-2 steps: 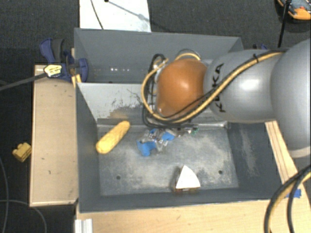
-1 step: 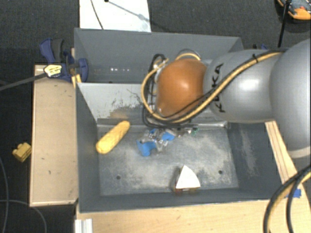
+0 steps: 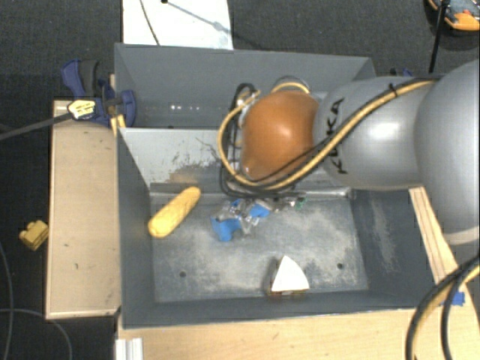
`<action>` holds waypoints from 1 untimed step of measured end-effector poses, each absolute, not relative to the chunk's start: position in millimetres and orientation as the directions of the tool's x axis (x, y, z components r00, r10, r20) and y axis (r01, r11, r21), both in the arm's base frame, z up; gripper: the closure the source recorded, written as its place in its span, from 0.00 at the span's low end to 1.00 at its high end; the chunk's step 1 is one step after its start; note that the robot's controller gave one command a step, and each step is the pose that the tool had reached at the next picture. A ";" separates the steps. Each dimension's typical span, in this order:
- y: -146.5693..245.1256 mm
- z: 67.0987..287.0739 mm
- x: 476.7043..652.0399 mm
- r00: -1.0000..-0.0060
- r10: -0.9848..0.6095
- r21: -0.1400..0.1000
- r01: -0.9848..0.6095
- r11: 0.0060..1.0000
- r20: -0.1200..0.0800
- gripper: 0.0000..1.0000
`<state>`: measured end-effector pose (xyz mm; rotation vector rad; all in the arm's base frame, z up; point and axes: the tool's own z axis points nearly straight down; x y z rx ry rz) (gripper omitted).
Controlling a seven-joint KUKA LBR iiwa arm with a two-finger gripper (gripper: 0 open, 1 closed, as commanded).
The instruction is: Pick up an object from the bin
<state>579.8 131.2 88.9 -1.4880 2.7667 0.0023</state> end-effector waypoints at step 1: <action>131.2 88.9 579.8 -0.552 -0.834 0.001 -0.834 0.552 -0.001 1.00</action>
Offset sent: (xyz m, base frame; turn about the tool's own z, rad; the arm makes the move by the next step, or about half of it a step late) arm -0.0303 -0.0166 -0.0189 -0.2385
